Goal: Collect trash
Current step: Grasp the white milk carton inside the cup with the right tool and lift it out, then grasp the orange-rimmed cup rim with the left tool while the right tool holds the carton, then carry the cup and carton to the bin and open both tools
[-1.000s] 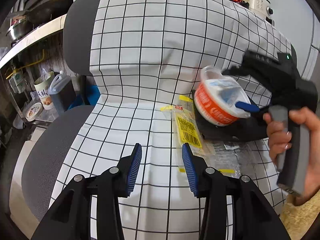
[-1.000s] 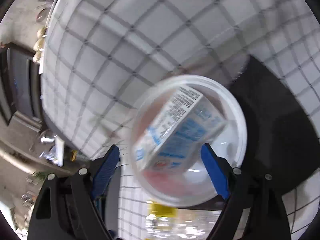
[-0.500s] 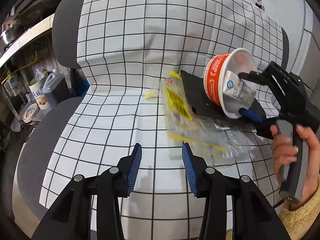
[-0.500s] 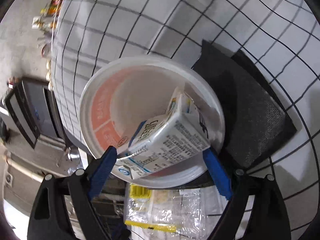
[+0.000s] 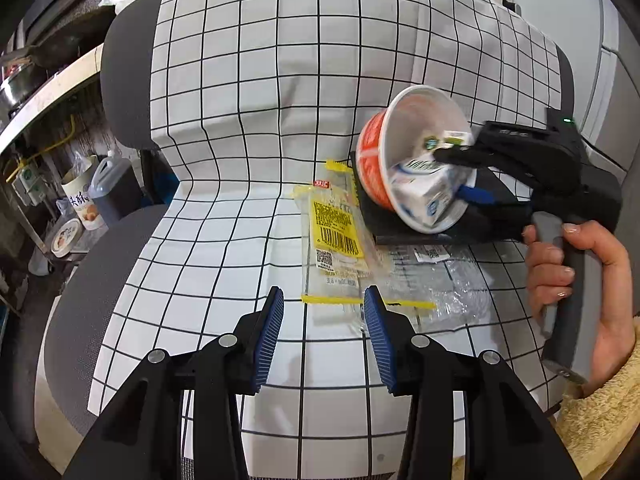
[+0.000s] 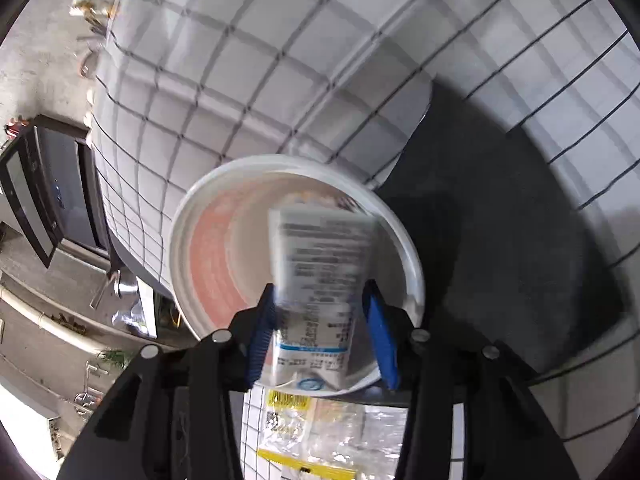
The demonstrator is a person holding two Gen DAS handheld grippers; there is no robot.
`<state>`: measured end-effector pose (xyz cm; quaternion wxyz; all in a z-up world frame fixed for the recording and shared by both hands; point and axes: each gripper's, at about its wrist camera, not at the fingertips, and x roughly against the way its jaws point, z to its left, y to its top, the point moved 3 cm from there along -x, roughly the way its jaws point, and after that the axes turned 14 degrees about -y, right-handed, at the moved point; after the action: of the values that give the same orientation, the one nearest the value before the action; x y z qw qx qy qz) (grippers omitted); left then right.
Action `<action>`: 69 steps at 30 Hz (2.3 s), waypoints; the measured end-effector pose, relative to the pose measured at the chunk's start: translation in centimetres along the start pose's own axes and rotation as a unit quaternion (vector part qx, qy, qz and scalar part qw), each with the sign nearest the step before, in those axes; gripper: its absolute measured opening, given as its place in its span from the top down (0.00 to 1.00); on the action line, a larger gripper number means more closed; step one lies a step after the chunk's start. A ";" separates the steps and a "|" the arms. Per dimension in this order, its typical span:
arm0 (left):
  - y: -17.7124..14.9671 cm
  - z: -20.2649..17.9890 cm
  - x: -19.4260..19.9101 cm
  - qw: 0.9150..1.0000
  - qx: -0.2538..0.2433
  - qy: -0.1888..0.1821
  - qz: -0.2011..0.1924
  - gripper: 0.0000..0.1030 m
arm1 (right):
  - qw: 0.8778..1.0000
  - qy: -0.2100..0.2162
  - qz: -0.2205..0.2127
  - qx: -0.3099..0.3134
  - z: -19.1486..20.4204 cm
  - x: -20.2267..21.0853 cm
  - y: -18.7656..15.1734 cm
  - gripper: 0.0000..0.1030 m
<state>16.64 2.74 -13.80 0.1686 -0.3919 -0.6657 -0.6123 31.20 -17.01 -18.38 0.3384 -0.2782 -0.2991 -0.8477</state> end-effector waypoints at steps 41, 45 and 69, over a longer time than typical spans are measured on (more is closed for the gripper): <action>11.8 0.9 -10.1 0.996 0.071 -0.033 -0.036 0.95 | 0.935 -0.190 -0.200 0.222 -3.0 17.3 -3.8 0.65; 10.7 -2.9 -3.9 0.993 0.026 -0.075 -0.093 0.95 | 0.936 -0.180 -0.214 0.214 -3.1 19.6 -4.7 0.65; -10.1 -29.7 0.4 0.950 -0.171 -0.257 0.046 0.95 | 0.883 -0.328 -0.322 0.091 -18.7 41.2 -15.4 0.65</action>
<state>1.50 -24.72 -14.67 -0.0501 -0.5892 -0.5530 -0.5870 -10.61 -37.72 -7.97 -0.0471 -0.3970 -0.5417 -0.7394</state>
